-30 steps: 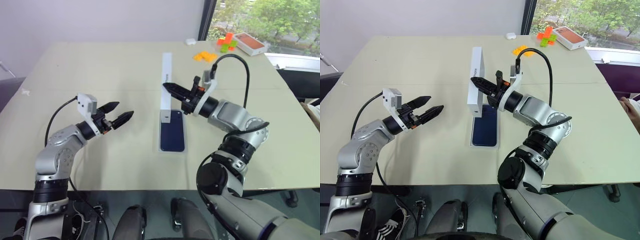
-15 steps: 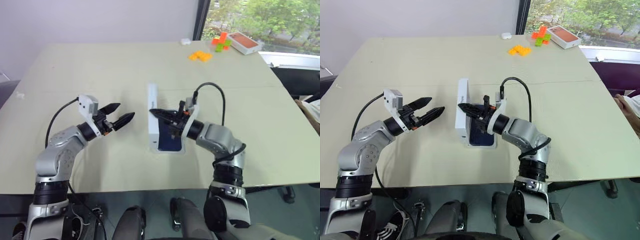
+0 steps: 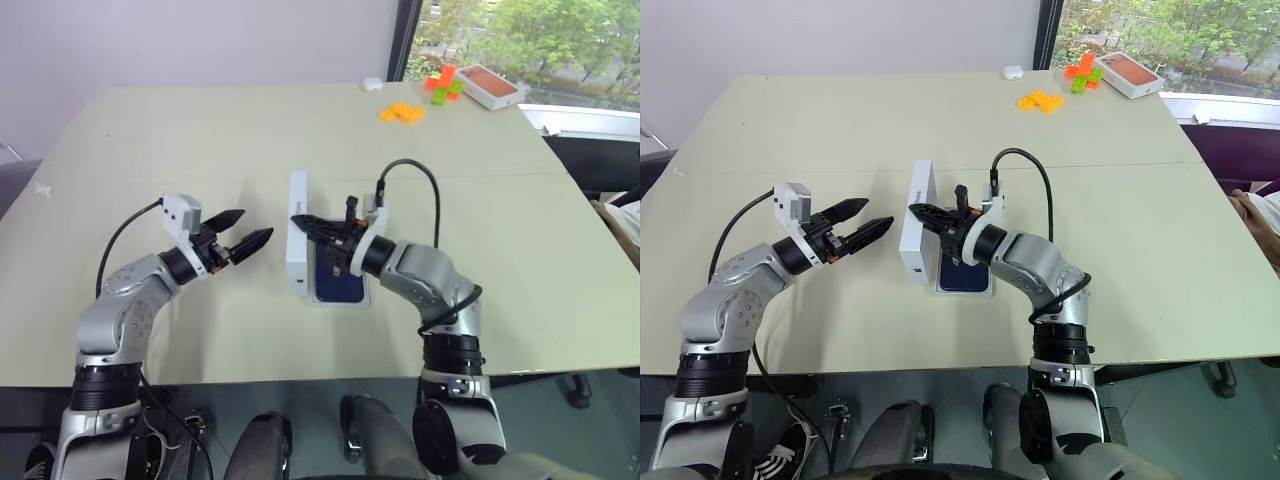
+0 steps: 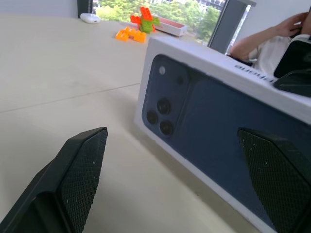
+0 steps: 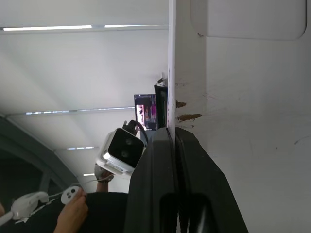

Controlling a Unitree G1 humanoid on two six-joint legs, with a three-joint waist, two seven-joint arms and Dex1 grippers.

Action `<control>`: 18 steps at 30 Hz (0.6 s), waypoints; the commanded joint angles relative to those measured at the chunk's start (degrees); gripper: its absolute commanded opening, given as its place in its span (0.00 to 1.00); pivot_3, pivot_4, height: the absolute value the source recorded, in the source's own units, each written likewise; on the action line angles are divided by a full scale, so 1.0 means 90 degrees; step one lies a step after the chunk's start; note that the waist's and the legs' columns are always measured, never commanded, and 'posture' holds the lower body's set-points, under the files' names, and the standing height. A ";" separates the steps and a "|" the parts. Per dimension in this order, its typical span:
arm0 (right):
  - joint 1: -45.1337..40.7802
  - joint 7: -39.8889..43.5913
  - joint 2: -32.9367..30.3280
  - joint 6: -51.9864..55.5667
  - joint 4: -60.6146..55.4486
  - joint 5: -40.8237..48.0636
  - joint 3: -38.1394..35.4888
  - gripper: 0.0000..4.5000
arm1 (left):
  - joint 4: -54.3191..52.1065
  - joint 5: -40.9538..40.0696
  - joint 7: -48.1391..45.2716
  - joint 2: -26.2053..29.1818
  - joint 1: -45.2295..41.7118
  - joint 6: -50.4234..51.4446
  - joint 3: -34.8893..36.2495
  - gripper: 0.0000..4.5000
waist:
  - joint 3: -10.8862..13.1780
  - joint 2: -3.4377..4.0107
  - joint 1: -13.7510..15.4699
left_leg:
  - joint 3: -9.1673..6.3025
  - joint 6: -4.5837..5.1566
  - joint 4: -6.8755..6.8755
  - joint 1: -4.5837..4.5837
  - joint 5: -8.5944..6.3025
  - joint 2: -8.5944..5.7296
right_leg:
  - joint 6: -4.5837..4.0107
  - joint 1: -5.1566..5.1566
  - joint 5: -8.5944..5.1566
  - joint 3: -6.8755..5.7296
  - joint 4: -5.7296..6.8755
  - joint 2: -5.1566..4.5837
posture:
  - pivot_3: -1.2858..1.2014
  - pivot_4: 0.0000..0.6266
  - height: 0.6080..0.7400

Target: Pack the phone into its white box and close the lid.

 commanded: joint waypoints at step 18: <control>0.0292 -0.0021 -0.0777 -0.0872 -0.0493 -0.0135 0.0814 0.00 | -0.0106 -0.0005 0.0101 -0.0536 -0.0025 -0.0085 -0.0477 0.73 | -0.0003 -0.0001 0.0030 | 0.0001 0.0001 0.0003 0.0002 0.0000 -0.0001 | 0.0000 0.0006 0.0000 0.0000 0.0000 -0.0001 | 0.52 0.24 1.00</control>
